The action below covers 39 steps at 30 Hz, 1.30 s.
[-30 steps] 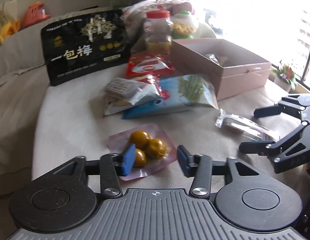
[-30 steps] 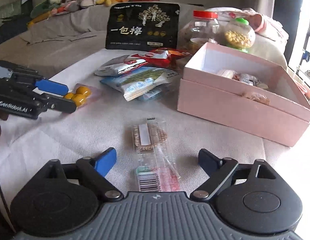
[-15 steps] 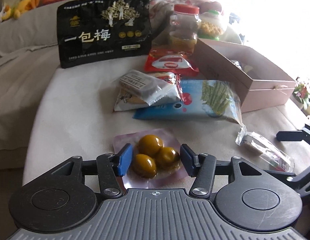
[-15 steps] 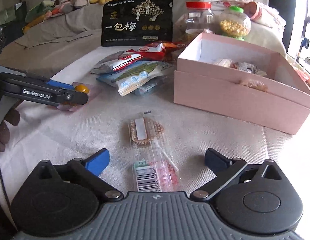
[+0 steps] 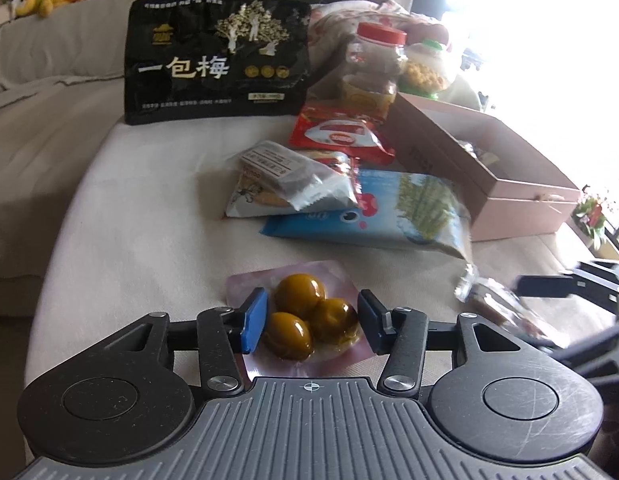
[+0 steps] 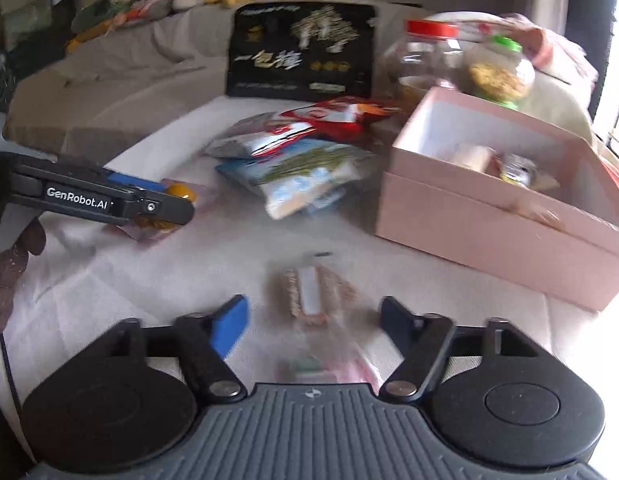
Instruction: Organize snacks
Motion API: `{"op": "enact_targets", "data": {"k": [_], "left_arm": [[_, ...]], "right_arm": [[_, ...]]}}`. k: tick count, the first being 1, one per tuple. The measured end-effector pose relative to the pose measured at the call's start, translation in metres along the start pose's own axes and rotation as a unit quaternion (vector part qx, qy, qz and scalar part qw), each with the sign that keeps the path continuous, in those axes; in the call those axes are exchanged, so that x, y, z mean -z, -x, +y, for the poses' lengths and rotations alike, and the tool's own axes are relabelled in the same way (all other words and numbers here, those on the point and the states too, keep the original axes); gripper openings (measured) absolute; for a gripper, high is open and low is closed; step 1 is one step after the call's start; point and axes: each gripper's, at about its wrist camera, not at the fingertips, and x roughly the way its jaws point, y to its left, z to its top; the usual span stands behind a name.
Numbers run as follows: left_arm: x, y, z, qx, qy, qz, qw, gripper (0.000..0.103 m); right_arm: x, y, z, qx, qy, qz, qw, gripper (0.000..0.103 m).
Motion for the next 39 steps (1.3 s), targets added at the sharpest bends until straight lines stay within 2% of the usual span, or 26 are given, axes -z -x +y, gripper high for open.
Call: {"op": "enact_targets", "data": {"k": [1, 2, 3, 6, 7, 8, 9, 10, 12, 13, 16, 19, 22, 24, 26, 28, 30, 32, 36, 39], "left_arm": [[0.002, 0.003, -0.004, 0.000, -0.006, -0.001, 1.0000, 0.053], [0.003, 0.006, -0.008, -0.002, -0.014, -0.001, 0.9999, 0.052], [0.005, 0.009, -0.013, -0.002, -0.021, -0.001, 0.9998, 0.052], [0.012, 0.022, -0.028, 0.010, -0.042, 0.005, 0.9990, 0.051], [0.016, 0.027, -0.035, 0.015, -0.050, 0.008, 0.9986, 0.046], [0.019, 0.031, -0.043, 0.022, -0.059, 0.010, 0.9980, 0.034], [0.021, 0.036, -0.052, 0.030, -0.068, 0.014, 0.9971, 0.002], [0.023, 0.041, -0.059, 0.041, -0.072, 0.019, 0.9964, 0.008], [0.026, 0.052, -0.077, 0.065, -0.087, 0.012, 0.9940, 0.008], [0.027, 0.057, -0.087, 0.069, -0.099, 0.009, 0.9926, 0.009], [0.029, 0.062, -0.104, 0.065, -0.116, 0.002, 0.9911, 0.012], [0.029, 0.066, -0.098, 0.042, -0.100, -0.004, 0.9941, 0.012], [0.025, 0.066, -0.074, 0.003, -0.048, -0.001, 0.9988, 0.012], [0.020, 0.060, -0.053, -0.018, 0.004, 0.016, 0.9997, 0.012], [0.017, 0.057, -0.035, -0.021, 0.042, 0.013, 0.9988, 0.012], [0.018, 0.055, -0.021, 0.007, 0.055, -0.014, 0.9984, 0.012], [0.019, 0.050, -0.015, 0.012, 0.059, -0.011, 0.9981, 0.014], [0.022, 0.041, -0.016, 0.018, 0.050, 0.015, 0.9985, 0.015], [0.032, 0.040, -0.040, 0.002, -0.034, 0.004, 0.9994, 0.021], [0.038, 0.040, -0.059, 0.011, -0.087, 0.006, 0.9962, 0.022]], "right_arm": [[-0.002, 0.000, 0.004, 0.001, 0.009, 0.000, 1.000, 0.060], [-0.003, 0.001, 0.007, -0.005, 0.017, 0.003, 1.000, 0.048], [-0.004, 0.003, 0.009, -0.012, 0.022, 0.006, 1.000, 0.043], [0.001, 0.017, 0.008, -0.025, 0.022, 0.009, 0.999, 0.042], [0.004, 0.024, 0.006, -0.027, 0.019, 0.007, 0.999, 0.042], [0.006, 0.032, 0.002, -0.027, 0.016, 0.004, 1.000, 0.041], [0.008, 0.039, -0.002, -0.025, 0.013, 0.000, 1.000, 0.041], [0.011, 0.050, -0.008, -0.022, 0.008, -0.007, 1.000, 0.040], [0.014, 0.071, -0.019, -0.010, 0.001, -0.023, 1.000, 0.037], [0.016, 0.081, -0.024, 0.000, 0.001, -0.032, 0.999, 0.027], [0.022, 0.104, -0.040, 0.029, -0.010, -0.055, 0.998, 0.026], [0.031, 0.112, -0.051, 0.046, -0.027, -0.067, 0.996, 0.026], [0.038, 0.102, -0.060, 0.048, -0.051, -0.051, 0.996, 0.027], [0.040, 0.095, -0.060, 0.027, -0.065, -0.041, 0.997, 0.033], [0.041, 0.088, -0.058, 0.001, -0.078, -0.035, 0.996, 0.053], [0.041, 0.081, -0.052, -0.011, -0.077, -0.033, 0.996, 0.058], [0.042, 0.075, -0.043, -0.012, -0.064, -0.027, 0.997, 0.058], [0.044, 0.068, -0.037, -0.012, -0.058, -0.018, 0.998, 0.058], [0.049, 0.061, -0.033, -0.003, -0.057, -0.006, 0.998, 0.058], [0.051, 0.062, -0.028, 0.004, -0.048, -0.007, 0.999, 0.059]]}}
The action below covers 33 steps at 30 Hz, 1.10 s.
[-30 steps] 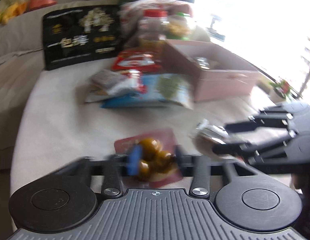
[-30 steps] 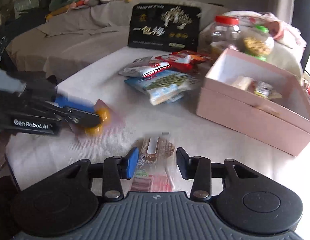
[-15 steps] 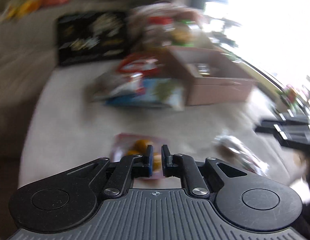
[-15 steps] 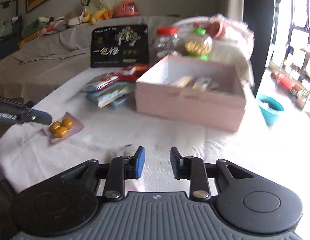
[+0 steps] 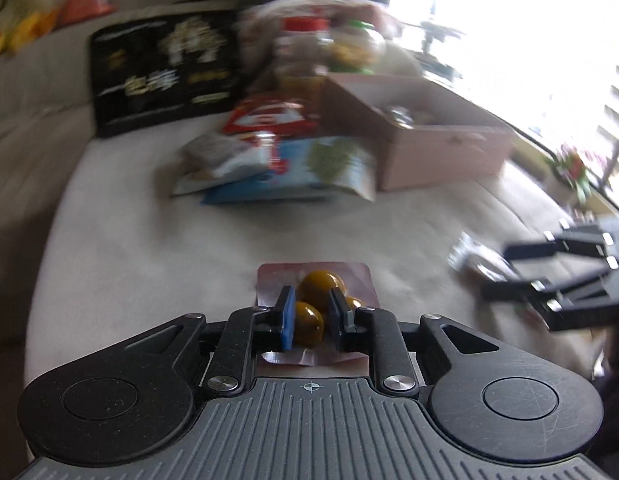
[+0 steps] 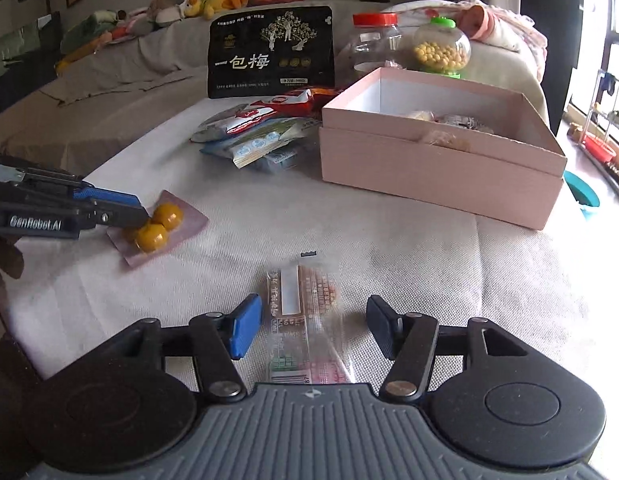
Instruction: Organize snacks
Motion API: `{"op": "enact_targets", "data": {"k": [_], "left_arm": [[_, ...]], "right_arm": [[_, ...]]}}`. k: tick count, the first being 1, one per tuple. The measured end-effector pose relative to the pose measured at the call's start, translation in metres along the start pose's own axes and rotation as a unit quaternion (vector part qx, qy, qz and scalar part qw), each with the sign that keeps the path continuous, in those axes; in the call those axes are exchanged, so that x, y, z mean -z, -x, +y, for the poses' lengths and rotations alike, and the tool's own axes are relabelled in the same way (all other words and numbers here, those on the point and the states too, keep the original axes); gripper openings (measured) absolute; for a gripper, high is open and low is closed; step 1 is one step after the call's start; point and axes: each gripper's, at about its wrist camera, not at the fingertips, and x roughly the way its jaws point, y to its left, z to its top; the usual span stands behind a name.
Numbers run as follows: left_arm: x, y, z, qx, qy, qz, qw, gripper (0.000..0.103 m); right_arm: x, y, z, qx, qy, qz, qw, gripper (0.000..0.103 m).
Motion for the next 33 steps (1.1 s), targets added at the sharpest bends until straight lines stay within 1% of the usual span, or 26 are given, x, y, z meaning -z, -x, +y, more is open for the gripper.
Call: {"op": "enact_targets", "data": {"k": [2, 3, 5, 7, 9, 11, 13, 14, 15, 16, 17, 18, 19, 21, 25, 27, 29, 31, 33], "left_arm": [[0.002, -0.001, -0.010, 0.008, -0.028, -0.004, 0.9996, 0.022], [0.002, -0.002, -0.012, 0.012, -0.031, -0.004, 0.9994, 0.022], [-0.001, -0.002, -0.012, 0.028, -0.024, 0.000, 0.9993, 0.022], [-0.003, -0.001, -0.011, 0.045, -0.005, 0.003, 0.9990, 0.023], [-0.003, 0.004, -0.018, 0.052, -0.008, -0.001, 0.9986, 0.023], [-0.001, 0.006, -0.032, 0.044, -0.043, 0.001, 0.9981, 0.023], [0.005, 0.001, -0.049, 0.024, -0.087, 0.017, 0.9957, 0.024], [0.008, -0.002, -0.054, 0.013, -0.105, 0.018, 0.9943, 0.025], [0.011, -0.002, -0.060, 0.006, -0.119, 0.010, 0.9929, 0.028], [0.012, -0.003, -0.063, 0.006, -0.123, 0.011, 0.9923, 0.037], [0.011, -0.004, -0.063, 0.016, -0.119, 0.013, 0.9927, 0.044], [0.010, -0.005, -0.063, 0.033, -0.108, 0.016, 0.9934, 0.059], [0.009, -0.006, -0.061, 0.050, -0.098, 0.019, 0.9937, 0.071], [0.009, -0.007, -0.058, 0.072, -0.087, 0.020, 0.9934, 0.079], [0.005, -0.002, -0.051, 0.070, -0.062, 0.011, 0.9956, 0.072], [0.002, -0.001, -0.046, 0.036, -0.054, -0.007, 0.9979, 0.072], [0.001, -0.008, -0.043, 0.001, -0.058, -0.003, 0.9983, 0.072], [0.002, -0.018, -0.039, -0.010, -0.051, 0.011, 0.9986, 0.072], [0.002, -0.021, -0.037, -0.013, -0.049, -0.001, 0.9987, 0.072]], "right_arm": [[0.001, 0.000, 0.003, 0.004, 0.007, 0.000, 1.000, 0.061], [0.002, 0.000, 0.004, 0.006, 0.011, -0.001, 1.000, 0.061], [0.003, 0.000, 0.005, 0.009, 0.015, -0.002, 1.000, 0.062], [0.003, 0.000, 0.005, 0.011, 0.015, -0.004, 1.000, 0.064], [0.003, 0.000, 0.004, 0.011, 0.012, -0.005, 1.000, 0.065], [0.004, 0.000, 0.003, 0.010, 0.010, -0.007, 1.000, 0.067], [0.004, 0.000, 0.003, 0.011, 0.011, -0.009, 1.000, 0.067], [0.004, 0.000, 0.004, 0.011, 0.012, -0.009, 1.000, 0.068], [0.005, 0.000, 0.004, 0.011, 0.012, -0.011, 1.000, 0.068], [0.006, 0.000, 0.004, 0.010, 0.011, -0.013, 1.000, 0.068], [0.006, 0.000, 0.003, 0.009, 0.010, -0.014, 1.000, 0.069], [0.007, 0.001, 0.004, 0.009, 0.009, -0.015, 1.000, 0.069], [0.007, 0.001, 0.004, 0.009, 0.009, -0.017, 1.000, 0.069], [0.008, 0.001, 0.004, 0.009, 0.010, -0.019, 1.000, 0.069], [0.010, 0.002, 0.004, 0.009, 0.009, -0.024, 1.000, 0.070], [0.010, 0.002, 0.004, 0.009, 0.009, -0.026, 1.000, 0.071], [0.011, 0.002, 0.006, 0.011, 0.010, -0.027, 1.000, 0.072], [0.011, 0.002, 0.006, 0.011, 0.010, -0.027, 1.000, 0.072], [0.010, 0.002, 0.006, 0.013, 0.010, -0.026, 1.000, 0.072]]}}
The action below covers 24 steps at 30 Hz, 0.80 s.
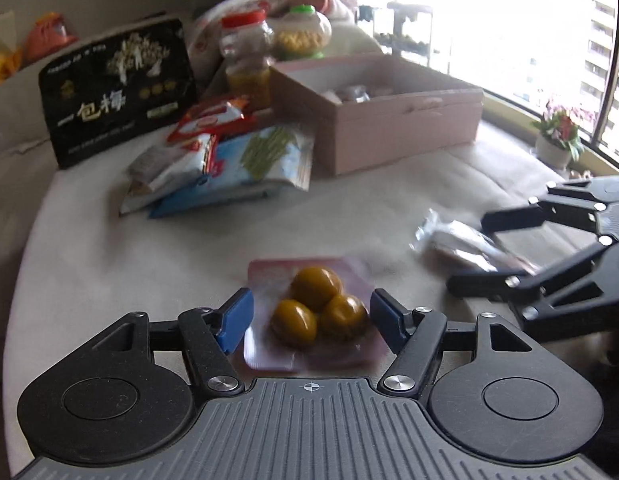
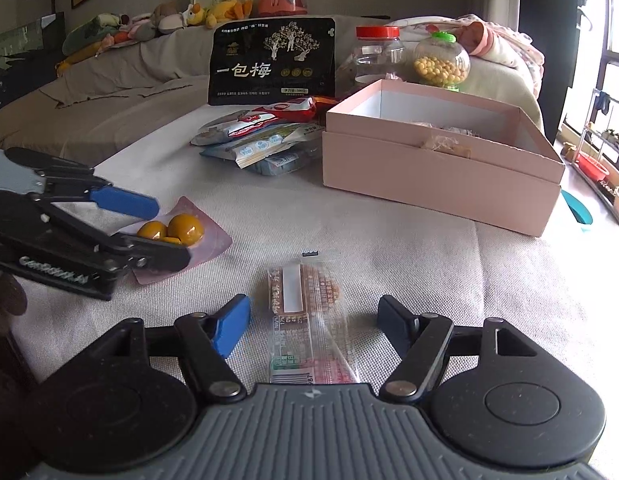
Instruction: Organize snacks
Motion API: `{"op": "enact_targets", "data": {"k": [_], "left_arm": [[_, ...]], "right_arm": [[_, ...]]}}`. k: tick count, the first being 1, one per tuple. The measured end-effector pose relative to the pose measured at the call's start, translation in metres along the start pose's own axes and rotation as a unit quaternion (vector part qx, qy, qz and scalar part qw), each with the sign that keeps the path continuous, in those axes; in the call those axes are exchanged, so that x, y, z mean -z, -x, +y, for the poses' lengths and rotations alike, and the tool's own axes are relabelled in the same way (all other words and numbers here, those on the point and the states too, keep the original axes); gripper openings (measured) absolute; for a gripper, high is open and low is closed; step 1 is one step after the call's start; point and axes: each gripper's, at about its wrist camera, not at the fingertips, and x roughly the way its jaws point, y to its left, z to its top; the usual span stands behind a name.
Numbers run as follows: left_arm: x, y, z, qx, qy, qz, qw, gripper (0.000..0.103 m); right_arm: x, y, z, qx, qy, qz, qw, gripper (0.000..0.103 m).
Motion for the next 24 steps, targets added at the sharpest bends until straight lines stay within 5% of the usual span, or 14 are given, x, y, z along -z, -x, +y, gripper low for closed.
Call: {"op": "enact_targets", "data": {"k": [6, 11, 15, 20, 24], "left_arm": [[-0.004, -0.014, 0.013, 0.028, 0.042, -0.006, 0.9987, 0.073], [0.001, -0.006, 0.012, -0.005, 0.032, 0.008, 0.9994, 0.074], [0.006, -0.003, 0.012, 0.010, 0.033, 0.006, 0.9994, 0.080], [0.009, -0.007, 0.001, 0.009, 0.010, 0.001, 0.9999, 0.093], [0.009, -0.002, 0.003, 0.002, 0.018, -0.004, 0.9998, 0.081]], "right_arm": [[-0.003, -0.002, 0.005, 0.009, 0.015, -0.002, 1.000, 0.071], [-0.003, -0.003, 0.002, 0.006, 0.010, -0.002, 1.000, 0.071], [-0.003, -0.003, 0.003, 0.007, 0.010, -0.003, 1.000, 0.071], [-0.003, 0.000, 0.013, 0.004, 0.039, -0.010, 0.999, 0.041], [-0.006, 0.002, 0.014, 0.012, 0.045, -0.010, 0.999, 0.039]]}}
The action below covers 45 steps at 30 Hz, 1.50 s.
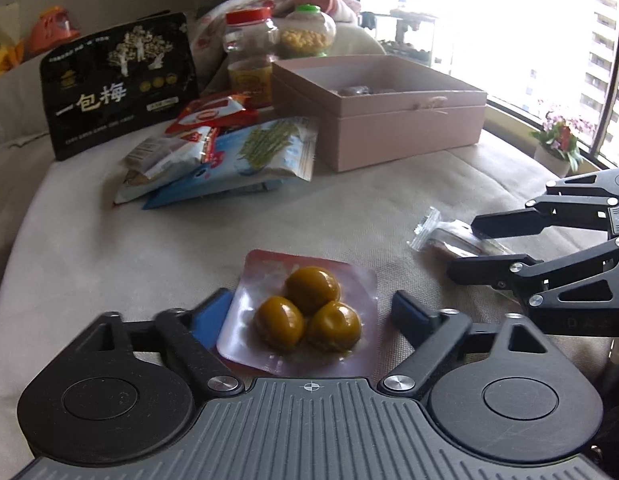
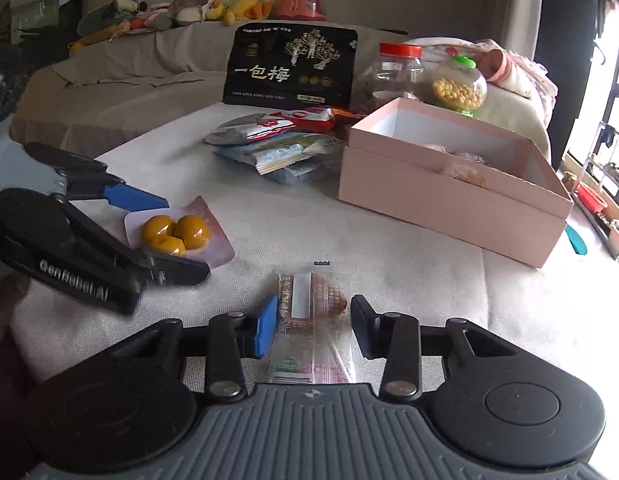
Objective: Organize snacks
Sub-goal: 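Place plum tray in pink box with left tool while right tool drops barcode bag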
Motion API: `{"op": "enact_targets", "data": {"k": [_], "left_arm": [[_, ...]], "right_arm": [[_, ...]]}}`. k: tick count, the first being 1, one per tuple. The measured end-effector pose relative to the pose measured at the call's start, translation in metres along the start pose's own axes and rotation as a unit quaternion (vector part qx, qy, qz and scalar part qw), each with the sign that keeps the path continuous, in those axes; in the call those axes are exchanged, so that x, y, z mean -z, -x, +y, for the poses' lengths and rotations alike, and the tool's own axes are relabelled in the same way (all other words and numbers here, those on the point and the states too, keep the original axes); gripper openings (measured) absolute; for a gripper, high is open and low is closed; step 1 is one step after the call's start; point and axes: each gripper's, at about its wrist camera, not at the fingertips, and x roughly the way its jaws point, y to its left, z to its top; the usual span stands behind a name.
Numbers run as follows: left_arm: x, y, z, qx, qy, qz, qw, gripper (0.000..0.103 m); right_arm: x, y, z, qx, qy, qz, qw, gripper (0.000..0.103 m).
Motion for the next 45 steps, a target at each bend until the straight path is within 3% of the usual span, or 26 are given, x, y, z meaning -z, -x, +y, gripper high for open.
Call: {"op": "enact_targets", "data": {"k": [3, 9, 18, 25, 29, 34, 36, 38, 40, 42, 43, 45], "left_arm": [[-0.001, 0.007, 0.002, 0.019, 0.017, 0.005, 0.9996, 0.080], [0.001, 0.016, -0.007, 0.034, 0.001, 0.003, 0.9994, 0.079], [-0.026, 0.045, -0.030, 0.045, -0.034, -0.040, 0.9976, 0.079], [-0.103, 0.060, -0.035, 0.077, -0.054, -0.120, 0.9883, 0.079], [-0.159, 0.030, -0.034, 0.096, -0.027, -0.139, 0.9852, 0.079], [-0.215, -0.057, -0.029, 0.129, 0.041, -0.092, 0.9865, 0.080], [-0.227, -0.099, -0.024, 0.166, 0.087, -0.046, 0.9812, 0.081], [-0.229, -0.139, -0.022, 0.209, 0.124, 0.014, 0.9700, 0.081], [-0.222, -0.168, -0.028, 0.201, 0.116, 0.070, 0.9701, 0.080], [-0.211, -0.174, -0.035, 0.187, 0.076, 0.076, 0.9764, 0.080], [-0.208, -0.171, -0.033, 0.191, 0.079, 0.064, 0.9764, 0.081], [-0.206, -0.162, -0.020, 0.213, 0.128, 0.038, 0.9678, 0.081]], "right_arm": [[-0.003, 0.005, -0.008, 0.004, -0.012, -0.005, 1.000, 0.039], [-0.011, 0.029, -0.021, 0.007, -0.018, -0.031, 0.999, 0.039], [-0.035, 0.067, -0.043, 0.023, -0.021, -0.080, 0.996, 0.039], [-0.104, 0.099, -0.098, 0.055, -0.042, -0.136, 0.988, 0.039], [-0.144, 0.086, -0.142, 0.075, -0.071, -0.146, 0.984, 0.039], [-0.168, 0.038, -0.179, 0.100, -0.084, -0.117, 0.985, 0.039], [-0.172, 0.022, -0.190, 0.102, -0.095, -0.101, 0.985, 0.039], [-0.169, 0.009, -0.197, 0.099, -0.103, -0.087, 0.986, 0.039], [-0.165, 0.000, -0.201, 0.105, -0.108, -0.076, 0.986, 0.039], [-0.162, -0.008, -0.204, 0.102, -0.115, -0.065, 0.986, 0.039], [-0.161, -0.013, -0.205, 0.096, -0.119, -0.058, 0.987, 0.039], [-0.160, -0.023, -0.205, 0.085, -0.121, -0.047, 0.988, 0.039]]}}
